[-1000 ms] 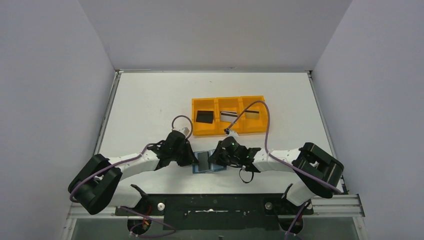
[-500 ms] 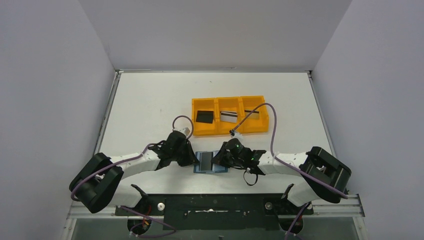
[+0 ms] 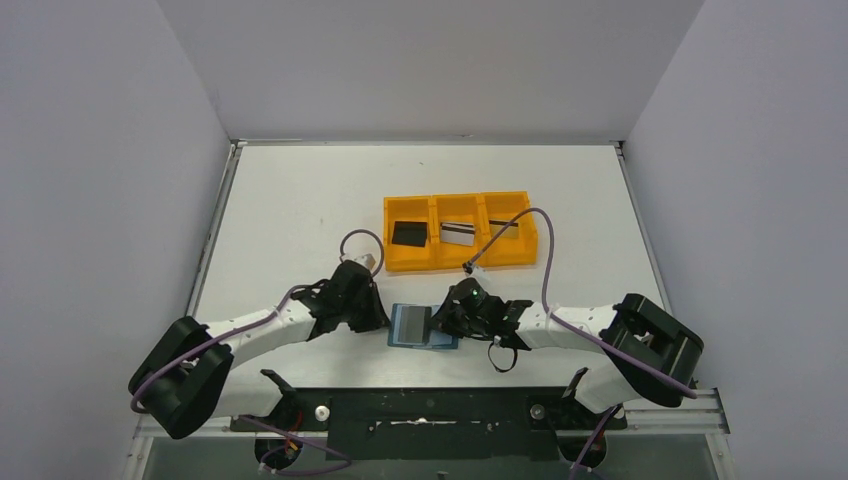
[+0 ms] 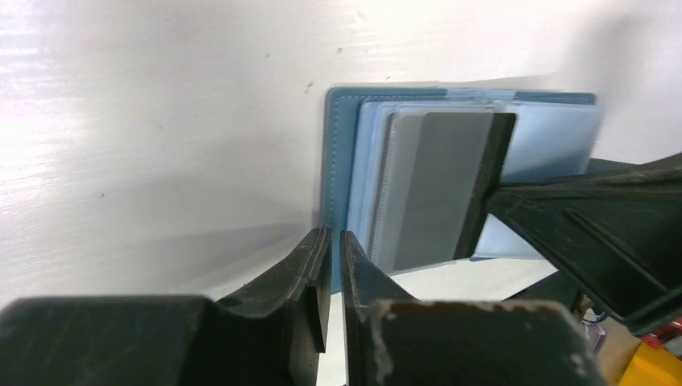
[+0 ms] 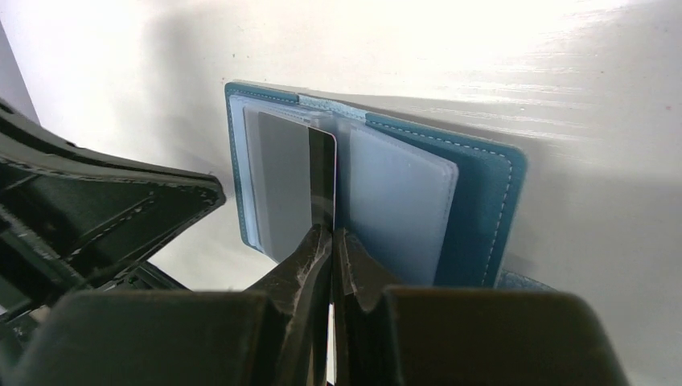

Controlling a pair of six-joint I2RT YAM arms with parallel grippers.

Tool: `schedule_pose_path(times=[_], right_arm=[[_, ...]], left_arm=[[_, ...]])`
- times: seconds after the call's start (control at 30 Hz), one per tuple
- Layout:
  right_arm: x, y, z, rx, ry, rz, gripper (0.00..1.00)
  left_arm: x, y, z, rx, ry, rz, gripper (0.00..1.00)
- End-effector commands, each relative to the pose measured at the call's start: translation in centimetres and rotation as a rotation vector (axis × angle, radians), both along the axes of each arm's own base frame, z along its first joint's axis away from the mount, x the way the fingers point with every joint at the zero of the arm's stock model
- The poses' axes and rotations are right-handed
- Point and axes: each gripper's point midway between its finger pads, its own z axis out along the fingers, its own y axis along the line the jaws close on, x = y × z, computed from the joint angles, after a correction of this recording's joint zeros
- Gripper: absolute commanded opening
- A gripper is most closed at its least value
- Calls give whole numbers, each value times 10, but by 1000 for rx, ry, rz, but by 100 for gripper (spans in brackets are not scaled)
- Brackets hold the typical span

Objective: Take the credit cards out of the card holder

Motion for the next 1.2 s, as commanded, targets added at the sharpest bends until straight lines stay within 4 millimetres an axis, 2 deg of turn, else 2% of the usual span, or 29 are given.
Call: schedule_pose_path(times=[0.0, 0.1, 0.17, 0.23, 0.33, 0.53, 0.63, 0.73, 0.9, 1.17], right_arm=[[13, 2, 12, 12, -40, -37, 0], [13, 2, 10, 13, -35, -38, 0], [13, 3, 9, 11, -32, -36, 0], [13, 3, 8, 12, -30, -34, 0], [12, 4, 7, 11, -27, -31, 0], [12, 5, 6, 15, -25, -26, 0], [12, 4, 7, 15, -25, -27, 0], [11, 0, 9, 9, -27, -37, 0], [10, -9, 11, 26, -33, -70, 0], [11, -8, 6, 24, -13, -74, 0]], left_arm=[[22, -17, 44, -67, -127, -32, 13], [28, -38, 66, -174, -181, -89, 18], [27, -51, 72, -225, -187, -134, 21], [24, -59, 69, -244, -168, -174, 22], [19, -64, 53, -220, -123, -200, 22], [8, -56, 11, -136, -33, -189, 19], [4, -42, -10, -50, 15, -152, 14], [-1, -26, -23, 29, 46, -110, 10], [-7, -17, -28, 46, 55, -94, 9], [-11, -16, -32, 55, 64, -105, 6]])
